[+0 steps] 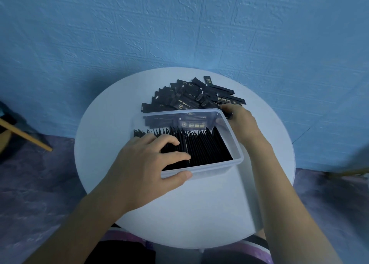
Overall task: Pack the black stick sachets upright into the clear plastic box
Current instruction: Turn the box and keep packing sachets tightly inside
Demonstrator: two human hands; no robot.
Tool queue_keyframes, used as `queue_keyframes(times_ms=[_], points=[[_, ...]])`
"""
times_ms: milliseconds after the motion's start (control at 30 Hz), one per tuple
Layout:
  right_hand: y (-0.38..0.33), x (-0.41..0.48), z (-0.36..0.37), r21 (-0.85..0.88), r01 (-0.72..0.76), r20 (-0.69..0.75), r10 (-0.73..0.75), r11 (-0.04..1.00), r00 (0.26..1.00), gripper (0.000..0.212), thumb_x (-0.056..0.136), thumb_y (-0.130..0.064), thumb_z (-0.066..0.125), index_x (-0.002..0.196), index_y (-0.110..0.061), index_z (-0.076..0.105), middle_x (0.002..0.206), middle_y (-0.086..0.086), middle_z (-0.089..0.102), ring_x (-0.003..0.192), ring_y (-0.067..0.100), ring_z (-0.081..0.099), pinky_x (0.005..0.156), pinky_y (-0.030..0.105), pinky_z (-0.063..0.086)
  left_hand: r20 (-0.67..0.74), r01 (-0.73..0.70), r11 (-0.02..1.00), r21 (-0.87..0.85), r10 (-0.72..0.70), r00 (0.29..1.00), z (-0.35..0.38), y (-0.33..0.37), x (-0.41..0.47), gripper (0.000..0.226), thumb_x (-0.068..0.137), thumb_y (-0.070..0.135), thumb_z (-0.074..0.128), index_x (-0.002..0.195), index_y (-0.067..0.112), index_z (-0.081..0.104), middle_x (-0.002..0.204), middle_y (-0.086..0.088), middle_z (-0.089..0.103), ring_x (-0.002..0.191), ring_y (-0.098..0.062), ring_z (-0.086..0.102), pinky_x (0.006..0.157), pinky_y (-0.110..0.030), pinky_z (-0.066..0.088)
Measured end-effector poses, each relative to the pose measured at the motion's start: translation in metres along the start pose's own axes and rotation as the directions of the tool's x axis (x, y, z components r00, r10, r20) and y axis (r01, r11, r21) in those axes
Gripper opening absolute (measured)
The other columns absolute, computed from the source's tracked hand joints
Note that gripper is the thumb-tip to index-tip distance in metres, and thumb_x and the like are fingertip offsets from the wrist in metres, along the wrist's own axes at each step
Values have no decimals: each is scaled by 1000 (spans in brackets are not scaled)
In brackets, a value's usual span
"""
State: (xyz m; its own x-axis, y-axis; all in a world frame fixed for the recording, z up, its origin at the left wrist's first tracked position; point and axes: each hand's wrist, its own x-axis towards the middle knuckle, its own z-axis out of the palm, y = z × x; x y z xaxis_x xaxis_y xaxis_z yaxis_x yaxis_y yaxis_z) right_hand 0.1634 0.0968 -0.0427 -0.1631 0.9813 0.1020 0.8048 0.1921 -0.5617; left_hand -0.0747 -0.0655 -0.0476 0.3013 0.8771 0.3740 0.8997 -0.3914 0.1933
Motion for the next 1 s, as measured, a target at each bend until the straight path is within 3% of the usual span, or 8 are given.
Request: queue_keyframes(times_ms=[133, 500, 733, 900, 1000], points=[[1, 3, 3, 20, -6, -17, 6, 1000, 1000, 38, 87, -26, 71, 123, -17, 65, 100, -1, 66, 97, 25, 61, 81, 30, 43, 10, 8, 1000, -3, -8, 1000, 0, 0, 0, 41, 91, 69, 45, 114, 48, 71, 122, 20, 60, 85, -1, 34, 74, -29, 36], [11, 5, 6, 6, 32, -78, -31, 999, 996, 11, 86, -28, 72, 94, -23, 67, 82, -4, 65, 84, 25, 60, 67, 30, 38, 9, 5, 1000, -14, -5, 1000, -1, 1, 0, 41, 91, 69, 45, 114, 48, 71, 122, 20, 60, 84, -2, 35, 74, -29, 38], [14, 7, 5, 14, -22, -62, 23, 1000, 998, 14, 85, -27, 72, 95, -25, 62, 78, -14, 62, 79, 22, 57, 69, 29, 37, 9, 8, 1000, -13, -8, 1000, -1, 1, 0, 41, 91, 70, 44, 115, 48, 71, 123, 21, 59, 86, -1, 35, 75, -29, 38], [16, 5, 0, -13, -58, -35, 57, 998, 998, 3, 92, -24, 65, 89, -22, 66, 78, -5, 65, 81, 27, 60, 67, 31, 40, 4, 5, 1000, -10, -5, 1000, 0, 1, 0, 42, 90, 69, 45, 114, 48, 71, 122, 20, 60, 85, -1, 35, 73, -29, 38], [16, 2, -3, 10, -57, -61, 58, 998, 996, 23, 96, -21, 58, 73, -26, 55, 68, -8, 56, 73, 27, 54, 65, 31, 37, 10, 6, 1000, -10, -6, 1000, 0, 1, 0, 42, 90, 70, 44, 115, 48, 71, 123, 20, 60, 86, -1, 36, 74, -30, 38]])
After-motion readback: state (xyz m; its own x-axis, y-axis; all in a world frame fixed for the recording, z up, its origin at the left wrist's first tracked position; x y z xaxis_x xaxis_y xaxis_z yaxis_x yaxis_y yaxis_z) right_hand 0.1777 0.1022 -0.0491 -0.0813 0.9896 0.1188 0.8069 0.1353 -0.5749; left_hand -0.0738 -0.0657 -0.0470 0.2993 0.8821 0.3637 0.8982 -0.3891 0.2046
